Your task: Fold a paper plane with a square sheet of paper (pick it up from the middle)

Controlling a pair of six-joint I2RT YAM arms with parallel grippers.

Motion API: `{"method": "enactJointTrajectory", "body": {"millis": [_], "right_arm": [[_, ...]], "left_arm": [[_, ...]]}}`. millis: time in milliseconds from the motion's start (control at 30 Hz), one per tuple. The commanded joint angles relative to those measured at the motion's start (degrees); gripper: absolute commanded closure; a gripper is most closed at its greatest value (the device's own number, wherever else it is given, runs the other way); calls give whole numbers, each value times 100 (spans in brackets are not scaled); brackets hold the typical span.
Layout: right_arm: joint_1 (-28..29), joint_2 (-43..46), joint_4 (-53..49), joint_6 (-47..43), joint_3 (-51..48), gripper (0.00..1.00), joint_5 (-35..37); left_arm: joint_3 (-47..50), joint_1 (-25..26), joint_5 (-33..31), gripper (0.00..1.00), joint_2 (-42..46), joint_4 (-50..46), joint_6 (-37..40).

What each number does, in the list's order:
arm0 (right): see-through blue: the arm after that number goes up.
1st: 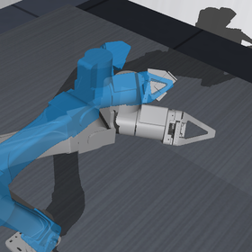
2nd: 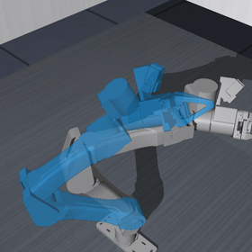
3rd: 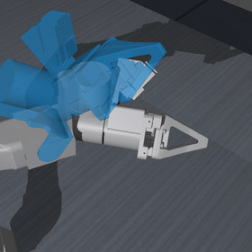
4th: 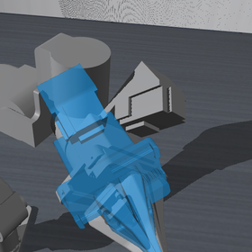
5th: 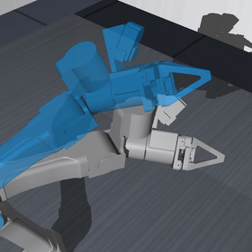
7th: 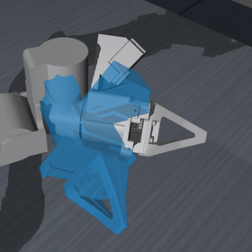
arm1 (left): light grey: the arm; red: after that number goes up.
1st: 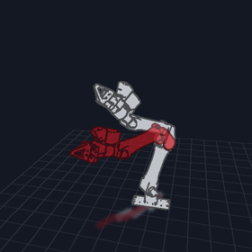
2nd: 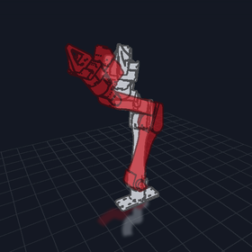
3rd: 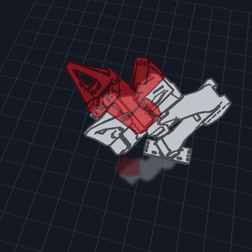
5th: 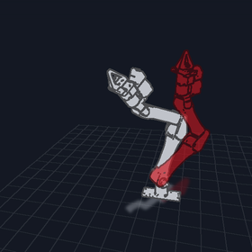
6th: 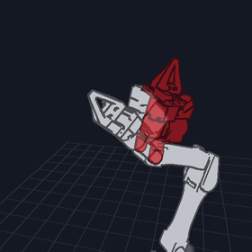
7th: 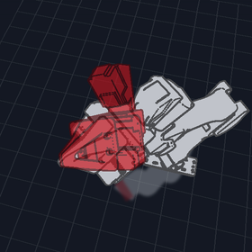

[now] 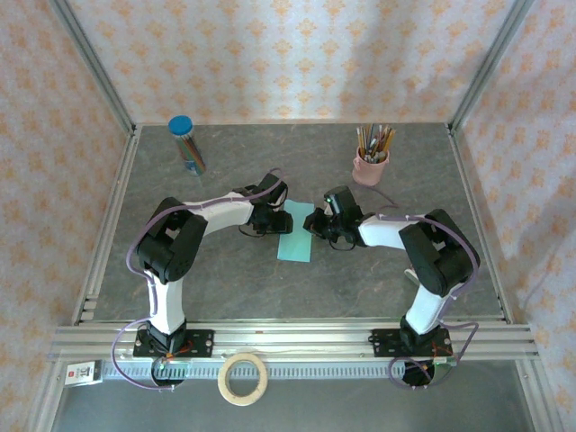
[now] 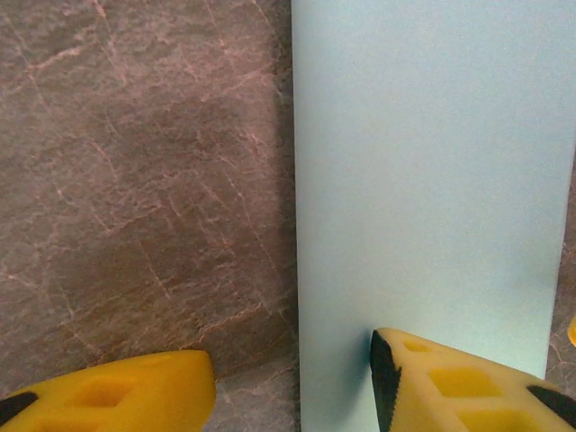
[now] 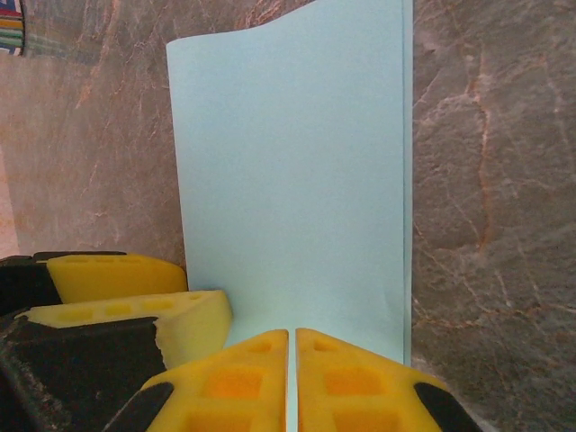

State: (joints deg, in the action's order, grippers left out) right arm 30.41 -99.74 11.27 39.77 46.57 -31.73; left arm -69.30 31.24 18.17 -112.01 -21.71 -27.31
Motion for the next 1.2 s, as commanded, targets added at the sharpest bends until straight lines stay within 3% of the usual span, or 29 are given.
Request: {"method": "enactJointTrajectory", "body": {"millis": [0,467,967,1033,1167], "right_arm": [[25,-1,57,-92,116,90,33],[107,-299,-122,-171,243,90,-53],[96,-771,-1149,-631,203,93,533],[96,-953,-1432,-857,336,94,599],[105,-1164,-1787,-998,442,95,869]], "left_arm": [[374,189,494,47,-1128,484,172],[322,207,460,47,-1191,440,209],[323,180,496,47,-719,438,2],[247,142,273,46,-329,409,-179],[114,45,-705,36,588,326,-541]]}}
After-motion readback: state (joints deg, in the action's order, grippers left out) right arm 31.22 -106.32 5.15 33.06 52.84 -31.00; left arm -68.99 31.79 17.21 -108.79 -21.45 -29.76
